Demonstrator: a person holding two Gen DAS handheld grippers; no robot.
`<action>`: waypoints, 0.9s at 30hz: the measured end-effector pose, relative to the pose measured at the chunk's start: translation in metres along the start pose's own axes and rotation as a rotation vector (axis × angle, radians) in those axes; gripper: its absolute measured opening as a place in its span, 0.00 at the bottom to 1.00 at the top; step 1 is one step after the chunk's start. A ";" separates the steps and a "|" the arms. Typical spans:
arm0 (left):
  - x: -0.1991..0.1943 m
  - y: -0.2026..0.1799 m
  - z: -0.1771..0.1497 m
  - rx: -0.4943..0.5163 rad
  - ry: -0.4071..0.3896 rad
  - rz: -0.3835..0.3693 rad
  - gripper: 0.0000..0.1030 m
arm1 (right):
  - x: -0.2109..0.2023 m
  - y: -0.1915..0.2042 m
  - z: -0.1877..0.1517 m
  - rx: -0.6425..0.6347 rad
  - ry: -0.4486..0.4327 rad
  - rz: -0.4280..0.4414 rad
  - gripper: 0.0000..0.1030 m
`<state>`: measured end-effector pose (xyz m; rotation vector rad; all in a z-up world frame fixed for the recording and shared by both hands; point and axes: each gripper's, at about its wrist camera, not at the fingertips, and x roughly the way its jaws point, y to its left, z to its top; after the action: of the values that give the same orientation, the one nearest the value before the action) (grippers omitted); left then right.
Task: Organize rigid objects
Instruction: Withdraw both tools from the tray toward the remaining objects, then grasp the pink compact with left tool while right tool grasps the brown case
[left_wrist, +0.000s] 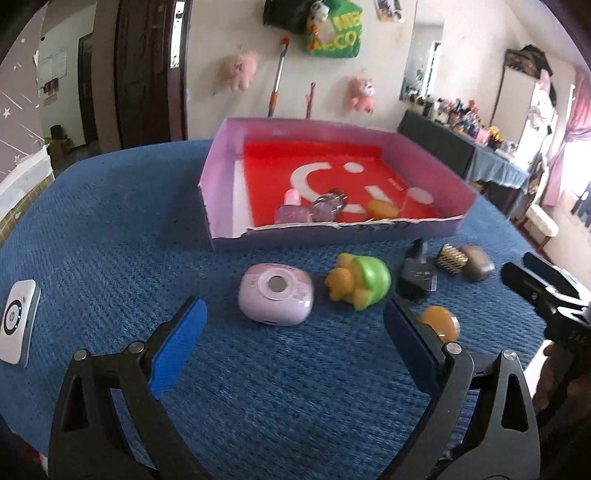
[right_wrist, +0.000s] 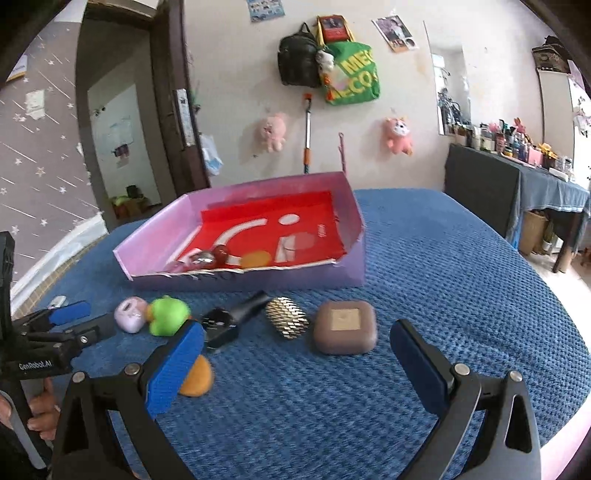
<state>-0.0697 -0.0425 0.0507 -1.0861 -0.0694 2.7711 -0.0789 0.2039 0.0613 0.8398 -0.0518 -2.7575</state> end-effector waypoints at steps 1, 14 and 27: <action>0.003 0.001 0.001 0.001 0.010 0.004 0.95 | 0.002 -0.002 0.001 -0.002 0.009 -0.010 1.00; 0.040 0.021 0.012 0.010 0.146 0.038 0.88 | 0.052 -0.026 0.007 -0.063 0.209 -0.132 0.90; 0.057 0.012 0.021 0.077 0.189 0.027 0.51 | 0.070 -0.033 0.009 -0.038 0.268 -0.073 0.53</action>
<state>-0.1265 -0.0445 0.0270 -1.3308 0.0748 2.6553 -0.1478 0.2179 0.0276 1.2140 0.0828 -2.6758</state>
